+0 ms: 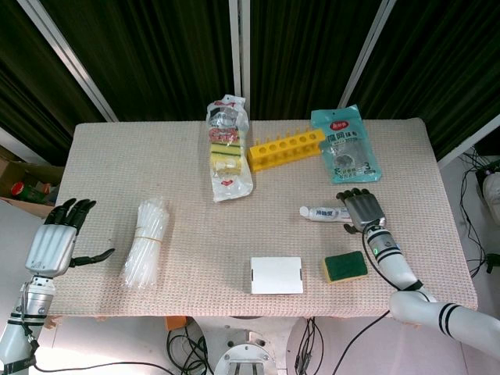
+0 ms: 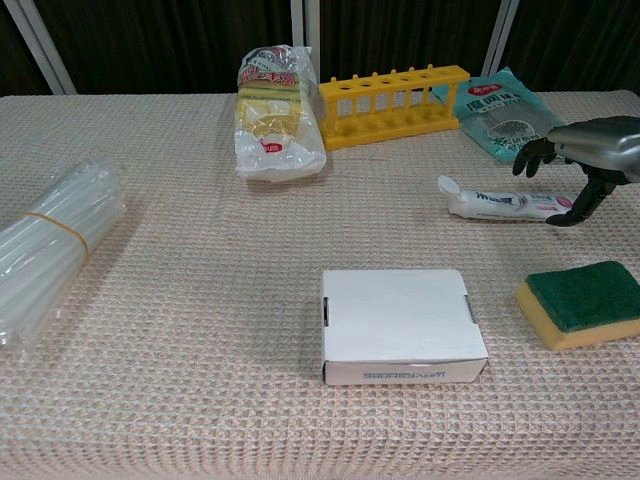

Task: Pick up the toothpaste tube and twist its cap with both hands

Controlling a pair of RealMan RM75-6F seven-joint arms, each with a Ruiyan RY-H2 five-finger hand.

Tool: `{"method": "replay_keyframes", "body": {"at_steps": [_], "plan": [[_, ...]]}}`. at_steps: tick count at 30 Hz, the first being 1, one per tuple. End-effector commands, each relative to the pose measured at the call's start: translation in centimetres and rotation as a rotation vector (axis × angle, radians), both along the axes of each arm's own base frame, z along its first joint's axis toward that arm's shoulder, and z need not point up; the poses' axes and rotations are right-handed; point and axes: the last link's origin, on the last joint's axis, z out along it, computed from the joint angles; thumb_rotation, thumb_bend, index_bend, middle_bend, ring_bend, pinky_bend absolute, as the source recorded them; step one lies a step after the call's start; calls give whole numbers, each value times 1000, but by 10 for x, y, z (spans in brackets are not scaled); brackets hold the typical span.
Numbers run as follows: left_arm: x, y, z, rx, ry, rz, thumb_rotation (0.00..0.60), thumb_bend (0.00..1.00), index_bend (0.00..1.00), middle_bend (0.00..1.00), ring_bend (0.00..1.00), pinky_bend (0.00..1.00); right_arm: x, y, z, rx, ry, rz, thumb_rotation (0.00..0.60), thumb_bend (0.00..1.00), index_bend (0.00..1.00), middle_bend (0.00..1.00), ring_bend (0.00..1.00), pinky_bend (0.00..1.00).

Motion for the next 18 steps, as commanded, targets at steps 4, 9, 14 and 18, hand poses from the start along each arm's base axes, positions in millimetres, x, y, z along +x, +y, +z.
{"method": "replay_keyframes", "body": {"at_steps": [4,9,14,18], "plan": [[-2,-1,-1,0,-3,8,181,27,114,125,90,189,1,0,-5,17,6,6,600,205,276,271,171,249],[-2,0,0,-1,0,10,177,27,114,125,90,189,1,1,-1,0,-5,10,600,204,289,280,191,265],[-1,2,1,-7,3,5,187,27,114,125,90,189,-1,2,0,-2,-19,-1,600,204,297,297,222,294],[0,3,1,-10,4,4,194,27,114,125,90,189,-2,2,-2,3,-16,-1,600,205,298,296,222,301]]}}
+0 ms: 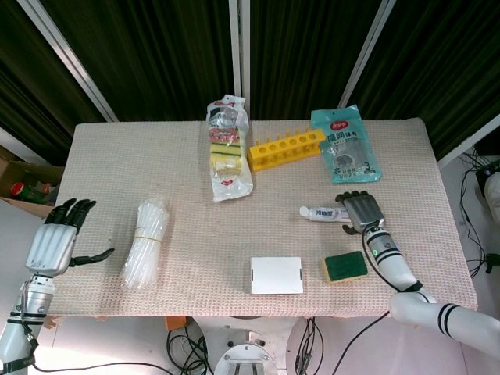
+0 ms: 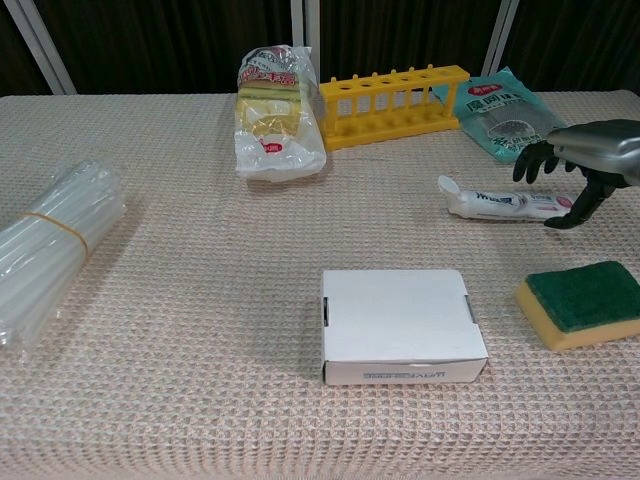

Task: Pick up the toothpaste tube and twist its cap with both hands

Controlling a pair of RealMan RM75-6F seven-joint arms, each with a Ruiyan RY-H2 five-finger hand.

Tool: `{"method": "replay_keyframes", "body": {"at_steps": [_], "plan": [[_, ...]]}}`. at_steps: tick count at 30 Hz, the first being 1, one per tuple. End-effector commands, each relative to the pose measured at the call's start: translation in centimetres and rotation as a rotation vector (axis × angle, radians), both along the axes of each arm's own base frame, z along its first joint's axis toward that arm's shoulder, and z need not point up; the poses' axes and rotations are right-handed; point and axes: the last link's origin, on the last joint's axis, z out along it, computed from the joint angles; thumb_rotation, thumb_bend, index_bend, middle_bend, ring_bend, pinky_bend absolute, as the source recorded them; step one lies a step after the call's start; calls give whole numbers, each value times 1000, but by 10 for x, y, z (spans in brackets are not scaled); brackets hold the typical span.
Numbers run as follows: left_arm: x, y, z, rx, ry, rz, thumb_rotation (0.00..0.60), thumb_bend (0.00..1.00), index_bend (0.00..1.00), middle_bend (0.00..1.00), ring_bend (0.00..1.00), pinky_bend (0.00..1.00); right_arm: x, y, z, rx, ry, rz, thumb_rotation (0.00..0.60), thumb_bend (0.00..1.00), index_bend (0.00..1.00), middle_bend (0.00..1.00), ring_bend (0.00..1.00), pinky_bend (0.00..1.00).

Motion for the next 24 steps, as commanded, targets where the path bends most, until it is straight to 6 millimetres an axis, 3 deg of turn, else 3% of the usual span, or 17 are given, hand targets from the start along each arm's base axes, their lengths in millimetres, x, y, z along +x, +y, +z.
{"method": "replay_keyframes", "body": {"at_steps": [1,12,24], "plan": [[0,0,0,-1,1,0,195,27,113,125,90,189,0,0,-2,5,0,1,600,205,298,297,223,303],[-1,1,0,-1,2,5,197,26,114,125,89,189,4,-4,-7,14,13,10,600,209,302,311,233,318],[-2,1,0,-4,3,8,198,26,114,125,90,190,5,-6,-11,-16,36,26,600,272,426,441,367,487]]}}
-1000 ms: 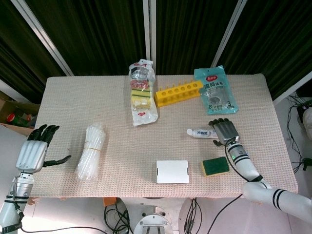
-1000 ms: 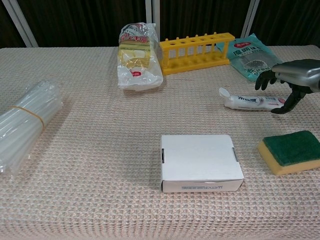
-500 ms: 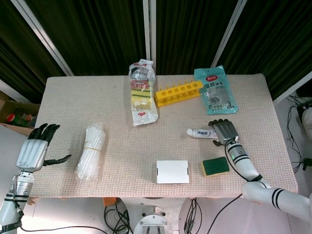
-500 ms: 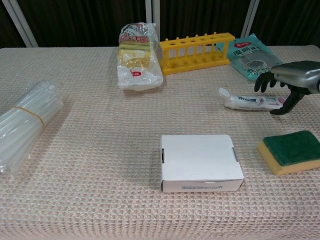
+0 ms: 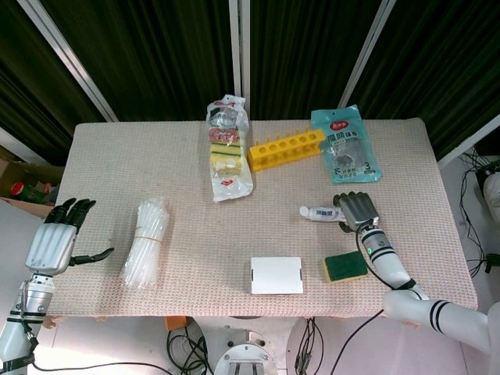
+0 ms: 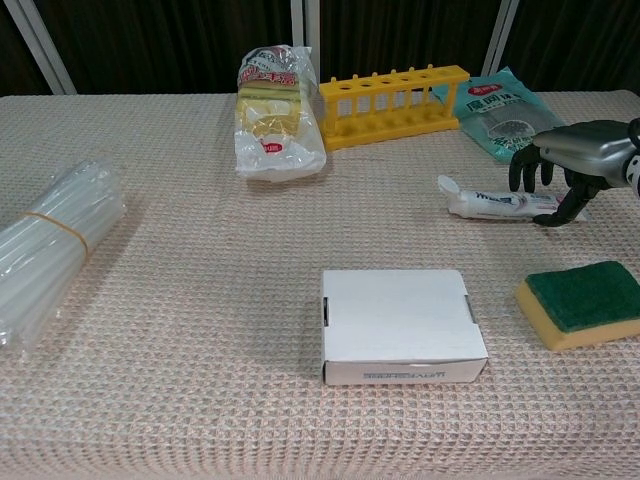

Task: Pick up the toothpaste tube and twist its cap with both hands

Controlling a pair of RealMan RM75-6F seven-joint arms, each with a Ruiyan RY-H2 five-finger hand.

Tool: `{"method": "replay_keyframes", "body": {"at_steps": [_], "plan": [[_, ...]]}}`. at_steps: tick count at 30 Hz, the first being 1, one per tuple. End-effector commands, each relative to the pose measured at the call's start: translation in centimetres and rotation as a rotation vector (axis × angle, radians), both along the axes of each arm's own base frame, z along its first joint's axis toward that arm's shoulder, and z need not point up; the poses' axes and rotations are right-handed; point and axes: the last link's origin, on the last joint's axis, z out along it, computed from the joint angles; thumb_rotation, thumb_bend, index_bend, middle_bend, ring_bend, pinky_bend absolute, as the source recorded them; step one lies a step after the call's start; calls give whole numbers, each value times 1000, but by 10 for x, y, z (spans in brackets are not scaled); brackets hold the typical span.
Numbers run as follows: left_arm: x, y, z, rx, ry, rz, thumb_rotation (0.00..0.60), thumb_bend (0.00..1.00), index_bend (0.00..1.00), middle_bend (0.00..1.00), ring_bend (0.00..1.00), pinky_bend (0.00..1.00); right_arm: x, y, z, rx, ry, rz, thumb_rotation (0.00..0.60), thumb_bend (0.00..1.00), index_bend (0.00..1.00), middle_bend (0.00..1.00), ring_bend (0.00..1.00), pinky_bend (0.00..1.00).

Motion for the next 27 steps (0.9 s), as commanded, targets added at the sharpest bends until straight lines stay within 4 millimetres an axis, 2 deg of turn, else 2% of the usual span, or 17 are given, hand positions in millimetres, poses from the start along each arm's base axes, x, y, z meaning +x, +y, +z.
{"method": "replay_keyframes", "body": {"at_steps": [1,12,17,20,25,27], "plan": [[0,0,0,-1,0,1,198,26,114,125,90,190,0,0,-1,-1,5,2,600,276,433,451,375,491],[-3,0,-1,-2,-1,8,199,27,113,125,90,190,1,0,-6,9,16,-3,600,286,448,469,394,507],[-3,0,-2,-6,-1,9,195,27,114,125,90,190,1,-1,-10,8,37,0,600,298,476,504,433,543],[-3,1,-2,-5,-2,9,200,27,114,125,90,190,1,-1,-13,1,49,7,600,312,548,555,484,594],[-4,0,-1,-2,-3,9,200,27,114,125,90,190,4,-3,-17,-29,57,34,600,349,752,703,629,746],[-5,0,-1,-1,-3,10,198,27,113,125,90,190,5,-3,-19,-40,50,48,600,368,805,739,664,784]]}}
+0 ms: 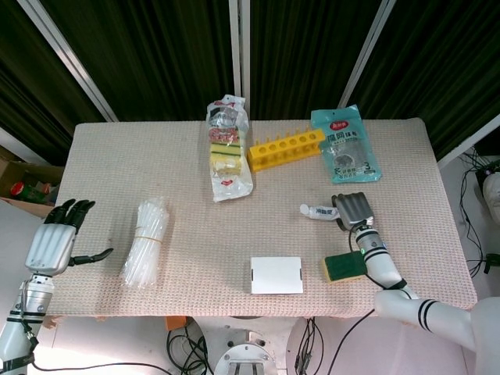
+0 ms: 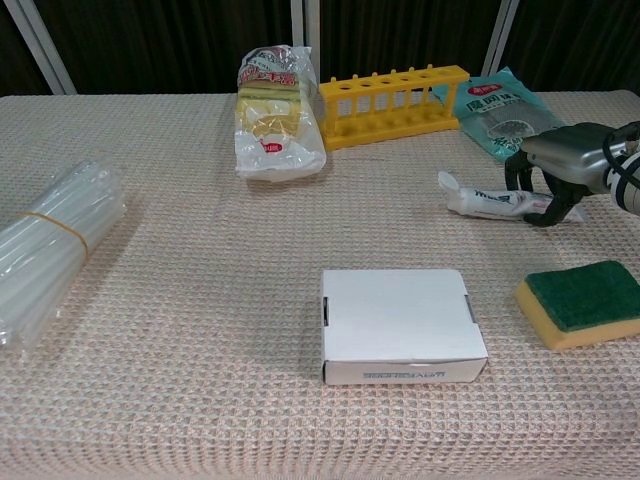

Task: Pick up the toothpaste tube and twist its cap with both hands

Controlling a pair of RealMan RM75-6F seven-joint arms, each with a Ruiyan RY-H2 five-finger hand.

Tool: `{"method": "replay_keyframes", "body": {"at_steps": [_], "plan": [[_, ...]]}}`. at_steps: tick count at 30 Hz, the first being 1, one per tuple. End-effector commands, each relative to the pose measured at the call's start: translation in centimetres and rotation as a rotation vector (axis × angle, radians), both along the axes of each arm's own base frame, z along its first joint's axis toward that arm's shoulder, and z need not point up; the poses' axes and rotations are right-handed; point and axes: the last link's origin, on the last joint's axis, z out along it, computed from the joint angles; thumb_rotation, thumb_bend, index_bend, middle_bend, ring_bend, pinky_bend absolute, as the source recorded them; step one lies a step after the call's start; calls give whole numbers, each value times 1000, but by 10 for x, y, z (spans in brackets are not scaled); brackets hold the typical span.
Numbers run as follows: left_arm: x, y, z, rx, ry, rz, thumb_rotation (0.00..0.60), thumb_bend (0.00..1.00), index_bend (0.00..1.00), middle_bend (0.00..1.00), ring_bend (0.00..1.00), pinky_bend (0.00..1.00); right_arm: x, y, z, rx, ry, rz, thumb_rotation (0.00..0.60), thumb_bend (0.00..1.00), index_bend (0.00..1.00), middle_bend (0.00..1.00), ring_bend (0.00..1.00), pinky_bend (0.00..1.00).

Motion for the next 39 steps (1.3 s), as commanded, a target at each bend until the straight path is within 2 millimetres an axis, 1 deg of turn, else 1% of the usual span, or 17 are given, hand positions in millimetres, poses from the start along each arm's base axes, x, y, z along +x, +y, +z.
{"method": "replay_keyframes", "body": {"at_steps": [1,5,9,14,18,27,33,39], "plan": [[0,0,0,1,-1,1,197,27,113,125,90,190,2,0,-2,-15,-10,19,600,382,833,759,682,803],[-1,-1,0,1,-2,2,199,27,113,125,90,190,0,-1,-5,-26,-7,34,600,457,915,821,741,866],[-2,0,0,2,-6,3,198,27,114,125,90,190,-2,-1,-7,-30,-15,44,600,483,987,878,796,917],[-3,0,1,2,-6,3,198,27,114,125,90,190,-3,0,-6,-47,-54,62,600,494,1000,918,834,946],[-2,0,1,2,-7,0,201,27,114,125,90,191,-4,1,1,-69,-98,69,600,496,1000,931,846,956],[3,5,-2,-2,-37,-18,204,27,113,125,90,191,0,1,30,-171,-290,81,600,498,1000,939,853,960],[8,11,-5,-12,-73,-36,208,28,114,125,90,191,2,2,41,-212,-431,86,600,499,1000,942,857,965],[15,20,-6,-16,-144,-55,219,26,113,125,90,191,18,4,49,-235,-714,80,600,505,1000,942,857,965]]}}
